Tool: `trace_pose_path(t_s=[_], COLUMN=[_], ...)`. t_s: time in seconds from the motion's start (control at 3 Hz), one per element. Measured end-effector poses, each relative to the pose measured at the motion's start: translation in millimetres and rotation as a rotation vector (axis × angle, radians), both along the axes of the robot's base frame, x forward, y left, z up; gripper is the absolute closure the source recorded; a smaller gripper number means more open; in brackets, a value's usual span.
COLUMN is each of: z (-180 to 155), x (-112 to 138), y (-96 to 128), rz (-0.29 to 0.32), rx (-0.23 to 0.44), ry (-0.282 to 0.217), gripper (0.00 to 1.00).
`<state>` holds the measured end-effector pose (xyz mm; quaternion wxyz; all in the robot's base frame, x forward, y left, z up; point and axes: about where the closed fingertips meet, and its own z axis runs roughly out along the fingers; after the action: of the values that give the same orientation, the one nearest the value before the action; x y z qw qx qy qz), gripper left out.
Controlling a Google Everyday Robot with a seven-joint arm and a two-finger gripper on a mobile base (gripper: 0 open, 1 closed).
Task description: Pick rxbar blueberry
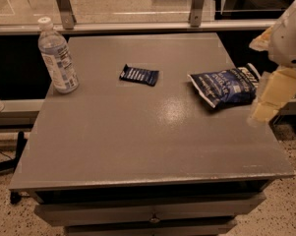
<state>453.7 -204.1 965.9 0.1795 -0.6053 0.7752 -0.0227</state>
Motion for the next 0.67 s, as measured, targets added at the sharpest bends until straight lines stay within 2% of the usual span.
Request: trace_pose_path(t_s=[0.33,0.67], z=[-25,-50], x=[36,82], y=[29,53], rz=[0.058,0.077], rx=[0.067,0.157], ry=[-0.031,-0.054], gripper=[0.00,0.00])
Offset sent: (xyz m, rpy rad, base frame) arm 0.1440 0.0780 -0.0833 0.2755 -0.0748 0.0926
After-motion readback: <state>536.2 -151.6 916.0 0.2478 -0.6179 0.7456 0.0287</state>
